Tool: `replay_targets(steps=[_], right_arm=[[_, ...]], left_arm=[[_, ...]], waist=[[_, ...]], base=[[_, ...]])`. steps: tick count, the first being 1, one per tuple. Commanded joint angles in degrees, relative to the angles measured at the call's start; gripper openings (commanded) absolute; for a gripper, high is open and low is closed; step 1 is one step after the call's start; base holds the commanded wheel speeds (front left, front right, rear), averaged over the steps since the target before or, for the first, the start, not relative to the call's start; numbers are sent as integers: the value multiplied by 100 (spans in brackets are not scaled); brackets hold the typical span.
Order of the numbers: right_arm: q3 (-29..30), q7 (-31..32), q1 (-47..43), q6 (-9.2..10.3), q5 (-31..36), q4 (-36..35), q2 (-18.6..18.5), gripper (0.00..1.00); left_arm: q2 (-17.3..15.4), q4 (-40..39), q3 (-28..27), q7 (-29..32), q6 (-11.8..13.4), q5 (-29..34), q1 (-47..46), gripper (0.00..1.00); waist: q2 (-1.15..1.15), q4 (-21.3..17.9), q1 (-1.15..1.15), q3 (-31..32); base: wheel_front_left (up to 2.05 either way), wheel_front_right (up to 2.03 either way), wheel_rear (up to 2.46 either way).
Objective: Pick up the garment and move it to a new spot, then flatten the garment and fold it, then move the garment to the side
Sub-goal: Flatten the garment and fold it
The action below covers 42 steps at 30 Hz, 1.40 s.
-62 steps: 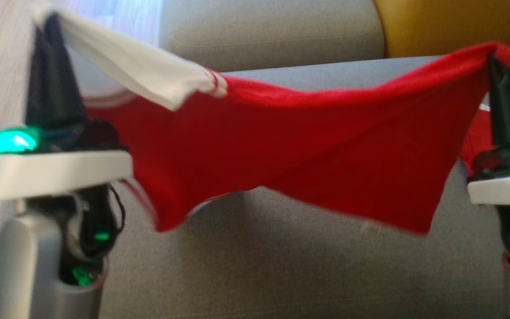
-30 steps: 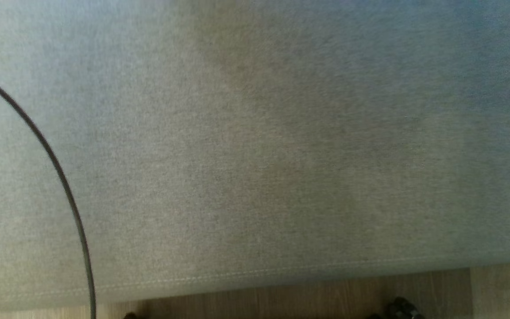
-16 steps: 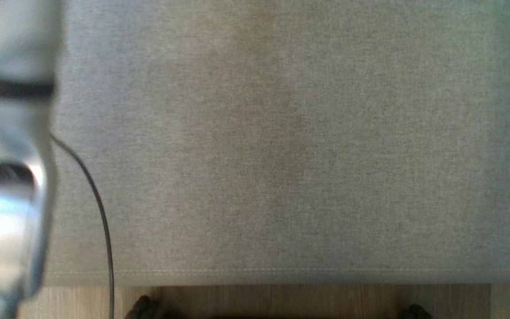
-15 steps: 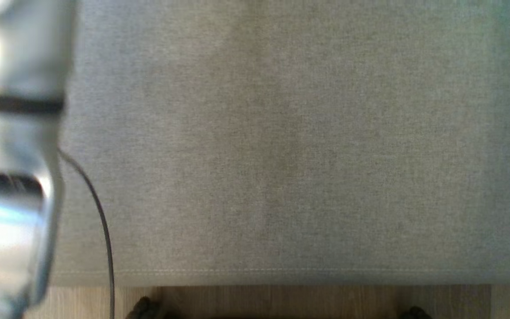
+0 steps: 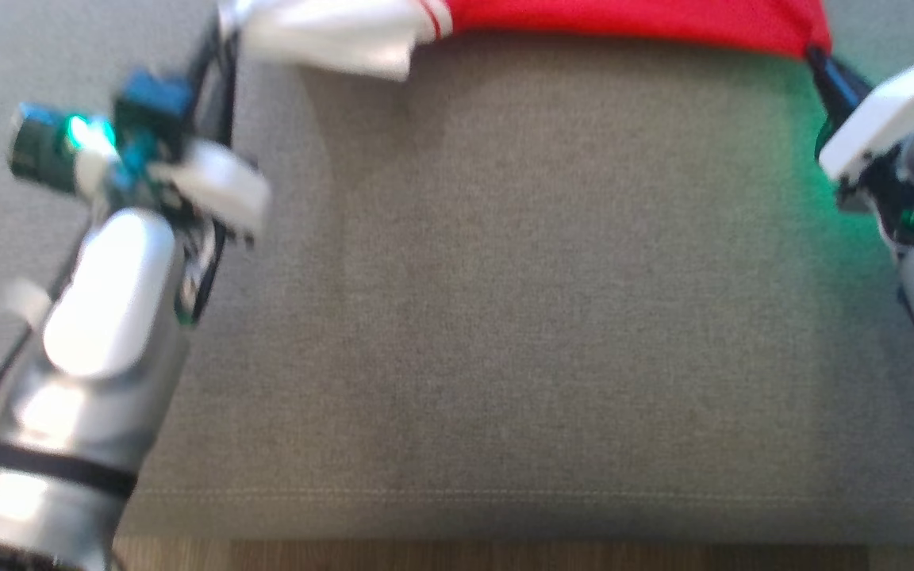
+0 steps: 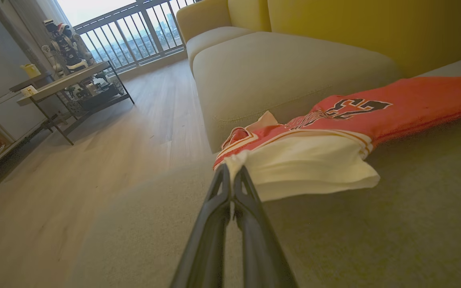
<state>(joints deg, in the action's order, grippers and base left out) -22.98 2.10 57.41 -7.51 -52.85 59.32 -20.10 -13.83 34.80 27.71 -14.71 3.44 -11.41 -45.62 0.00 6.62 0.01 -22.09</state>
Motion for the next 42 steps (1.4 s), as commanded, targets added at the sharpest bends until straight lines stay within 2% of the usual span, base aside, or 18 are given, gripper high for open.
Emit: replay_targets(steps=[1,17,22,31,33,42], right_arm=[[-72,2,-89,2,-46,-77,-56,0],[-835,161,-868,2,-34,124,-300,0],[-1131,317,-1069,2,5,148,-393,0],[-1683,1138,-1542,2,-252,-165,-522,0],[-1725,1223,-1584,2,-303,-219,-549,0],[-2131,2041,-1914,2,-718,-725,-900,0]], left_arm=[[-347,-223,-118,-18,-23,91,-51,0],[-1295,-696,684,542,-460,434,1535,0],[-1595,-976,891,875,-684,402,1943,0],[-2165,-1855,1234,1666,-1023,-192,2714,0],[-2236,-1973,1286,1760,-1042,-298,2790,0],[-2947,-3002,1946,2624,-1091,-1395,3215,0]], waist=[[0,-1,-1,278],[0,-189,-1,1089],[0,-266,-1,1307],[0,-401,-1,1733],[0,-412,-1,1772],[0,-475,-1,2057]], base=[[0,0,0],[0,0,0],[0,0,0],[0,0,0],[0,0,0],[0,0,0]])
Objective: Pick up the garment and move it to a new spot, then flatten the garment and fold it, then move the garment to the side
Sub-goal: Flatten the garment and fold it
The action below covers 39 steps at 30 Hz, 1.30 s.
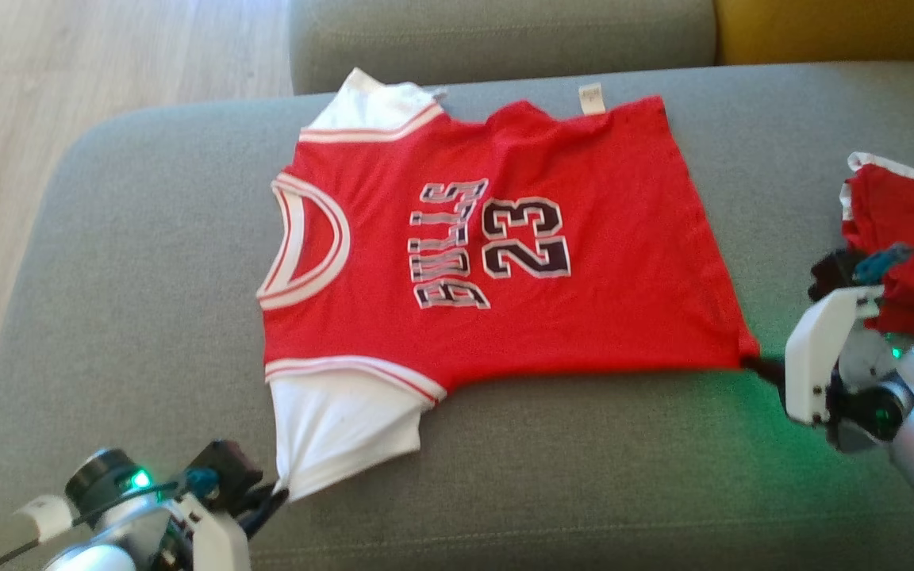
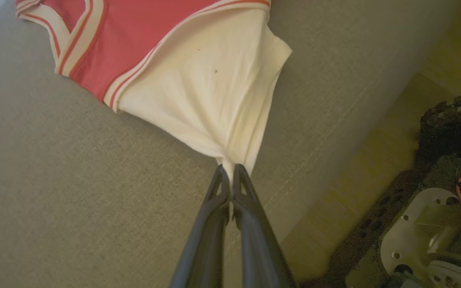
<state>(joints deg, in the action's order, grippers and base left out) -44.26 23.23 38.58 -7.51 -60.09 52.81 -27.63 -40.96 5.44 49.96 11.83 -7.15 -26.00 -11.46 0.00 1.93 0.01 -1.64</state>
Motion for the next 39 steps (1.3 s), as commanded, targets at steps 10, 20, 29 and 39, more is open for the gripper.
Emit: replay_targets(steps=[10,20,29,39], right_arm=[[-414,1282,-396,2,-560,-562,-499,0],[-486,2099,-569,2,-886,-1200,-933,0],[-108,1465,-180,2,-696,-1530,-1015,0],[157,1060,289,2,-498,-1566,-911,0]], left_arm=[[-925,-930,183,514,-33,-1317,0,0],[-1218,-1442,325,707,-34,-2051,-17,0],[-1247,-1546,-208,298,104,-1987,-548,0],[-951,-1310,-540,-171,267,-1529,-1218,0]], waist=[[0,-87,-1,264],[0,-131,-1,271],[0,-143,-1,40],[0,-145,-1,-311]], base=[[0,0,0],[0,0,0],[0,0,0],[0,0,0]])
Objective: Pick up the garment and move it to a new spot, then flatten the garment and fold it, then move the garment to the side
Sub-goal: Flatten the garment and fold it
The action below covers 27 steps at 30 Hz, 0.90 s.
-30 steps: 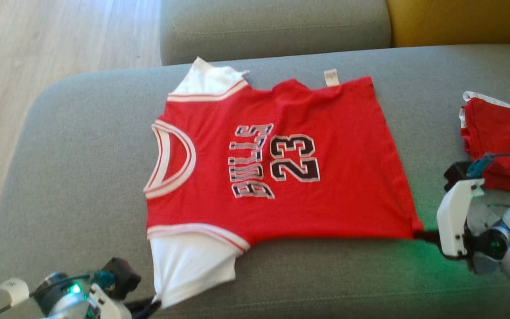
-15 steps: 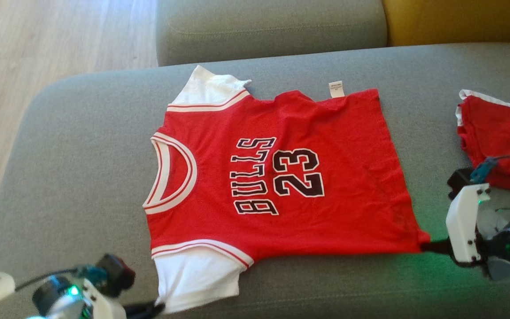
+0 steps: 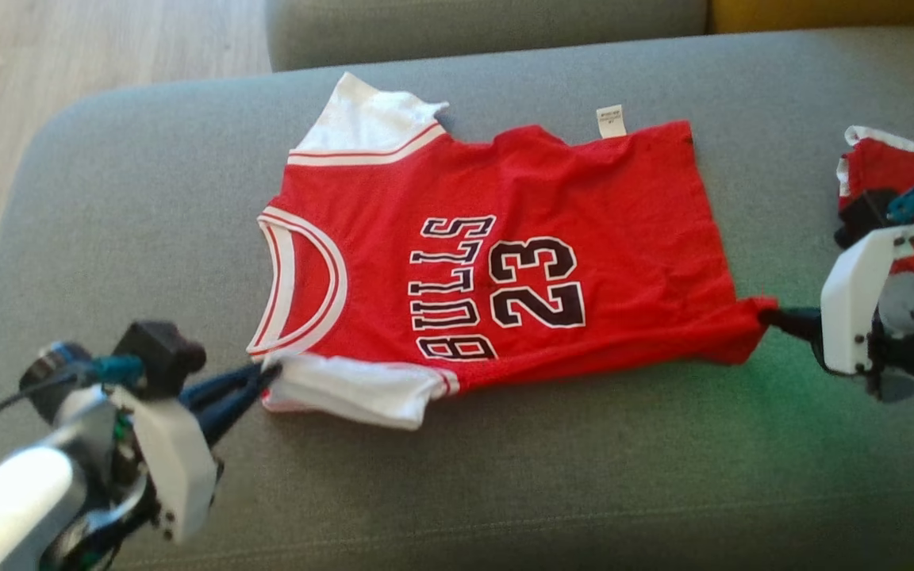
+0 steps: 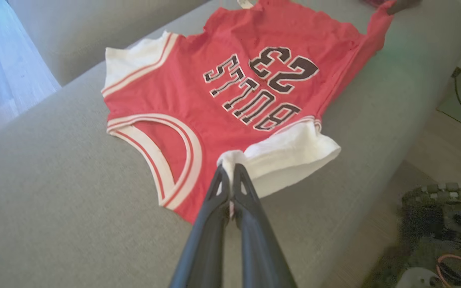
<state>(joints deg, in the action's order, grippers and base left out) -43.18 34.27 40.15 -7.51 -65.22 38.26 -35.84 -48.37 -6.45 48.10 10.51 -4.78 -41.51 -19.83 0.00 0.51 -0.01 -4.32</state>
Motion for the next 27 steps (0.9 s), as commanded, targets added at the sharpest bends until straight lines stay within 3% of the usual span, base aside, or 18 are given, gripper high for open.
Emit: replay_targets(steps=[1,24,25,26,27], right_arm=[[69,-78,189,2,38,-102,-80,0],[-44,-1242,996,2,387,392,469,0],[-43,-1311,1003,2,373,424,474,0],[-40,-1408,1011,2,368,442,477,76],[-16,-1482,1006,2,326,480,488,100]], left_arm=[[-155,-66,-387,-84,61,73,-468,0],[1198,2094,-363,-502,576,1143,-2186,0],[1255,2187,-374,-580,642,1188,-2225,9],[1315,2276,-392,-672,719,1234,-2261,74],[1376,2369,-399,-726,761,1244,-2282,100]], waist=[[0,-7,1,-98],[0,2,1,-1119],[0,7,1,-1134],[0,12,1,-1145],[0,19,1,-1150]], base=[[0,0,0],[0,0,0],[0,0,0],[0,0,0],[0,0,0]])
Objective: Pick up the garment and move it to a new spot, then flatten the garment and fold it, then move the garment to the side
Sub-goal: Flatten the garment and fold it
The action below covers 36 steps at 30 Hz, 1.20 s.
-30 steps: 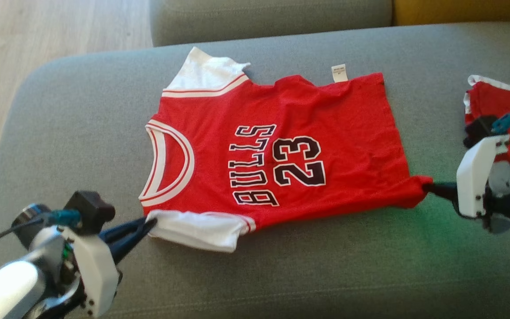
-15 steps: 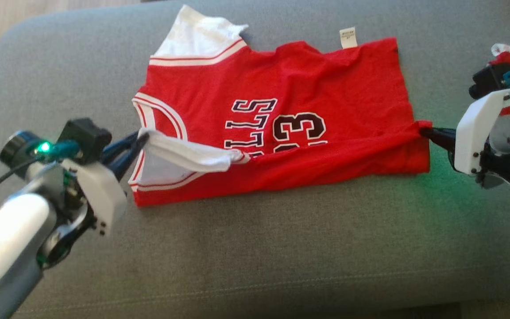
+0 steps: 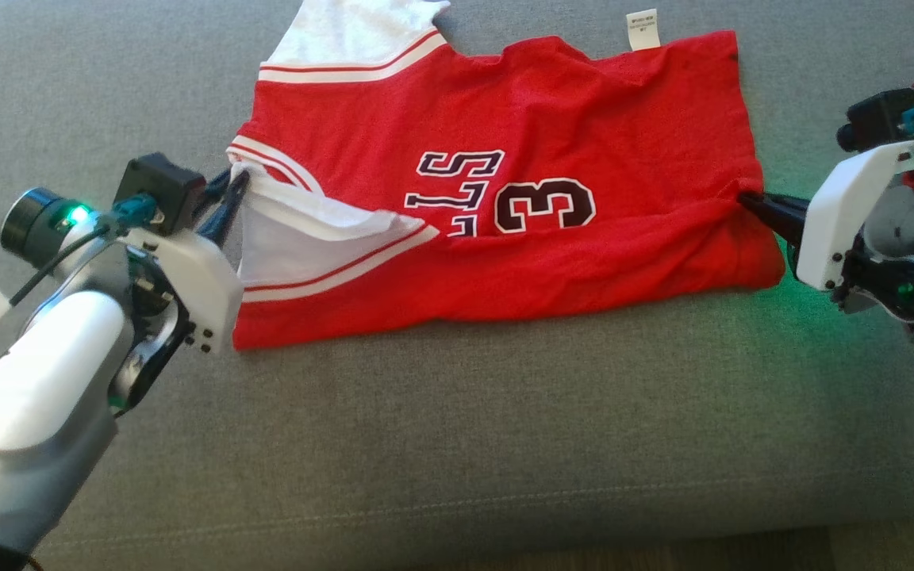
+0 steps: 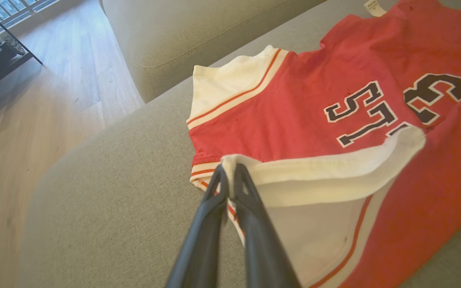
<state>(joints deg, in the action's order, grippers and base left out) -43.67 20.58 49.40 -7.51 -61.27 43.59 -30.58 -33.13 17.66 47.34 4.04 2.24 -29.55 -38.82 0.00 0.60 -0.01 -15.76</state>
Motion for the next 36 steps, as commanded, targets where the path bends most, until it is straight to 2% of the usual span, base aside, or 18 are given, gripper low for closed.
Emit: replay_targets(steps=[1,4,7,10,13,14,16,18,20,21,22,24,28,31,32,36], right_arm=[[50,-178,79,2,-104,-15,-29,100],[78,-463,71,2,-133,72,-34,100],[238,-921,27,2,-258,175,30,100],[273,-1674,-5,2,-70,158,15,100],[369,-2537,-123,2,105,109,48,100],[369,-2537,-123,2,105,109,48,100],[391,-3118,-243,2,316,52,70,100],[452,-3441,-362,2,618,-36,76,100],[707,-3544,-465,2,1090,-263,85,100],[1069,-3551,-520,2,1480,-462,73,100],[1529,-3553,-653,2,1927,-696,110,100],[2485,-3555,-1175,2,2759,-1314,416,100],[3747,-3556,-2583,2,4056,-2570,1375,100],[4056,-3557,-3409,2,4673,-3164,1908,100],[4153,-3557,-3767,2,4852,-3337,2171,100],[4169,-3557,-4072,2,5044,-3509,2378,100]], left_arm=[[-93,48,-325,-102,82,39,-397,100],[18,248,-430,-299,285,44,-438,100],[115,321,-723,-811,712,43,-422,100],[257,192,-1182,-1521,1241,-64,-295,100],[455,-238,-1713,-1845,1712,-203,-14,100],[455,-238,-1713,-1845,1712,-203,-14,100],[581,-684,-2032,-1892,1935,-194,293,100],[752,-1263,-2423,-1899,2129,-64,651,100],[954,-1798,-2859,-1901,2237,66,1104,100],[1058,-2021,-3077,-1901,2273,144,1340,100],[1187,-2228,-3290,-1901,2296,227,1566,100],[1478,-2546,-3634,-1902,2249,394,2005,100],[1955,-2620,-3851,-1902,1889,816,2835,100],[2248,-2335,-3880,-1903,1665,1056,3340,100],[2371,-1996,-3930,-1903,1541,1194,3562,100],[2539,-1166,-3933,-1903,1262,1297,3713,100]], waist=[[0,15,1,-6],[0,18,1,22],[0,8,1,103],[0,7,1,226],[0,10,1,392],[0,10,1,392],[0,-4,1,507],[0,-18,1,596],[0,-47,1,671],[0,-67,1,697],[0,-80,1,727],[0,-94,1,803],[0,-93,1,1048],[0,-104,1,1208],[0,-124,1,1262],[0,-204,1,1273]], base=[[0,0,0],[0,0,0],[0,0,0],[0,0,0],[0,0,0],[0,0,0],[0,0,0],[0,0,0],[0,0,0],[0,0,0],[0,0,0],[0,0,0],[0,0,0],[0,0,0],[0,0,0],[0,0,0]])
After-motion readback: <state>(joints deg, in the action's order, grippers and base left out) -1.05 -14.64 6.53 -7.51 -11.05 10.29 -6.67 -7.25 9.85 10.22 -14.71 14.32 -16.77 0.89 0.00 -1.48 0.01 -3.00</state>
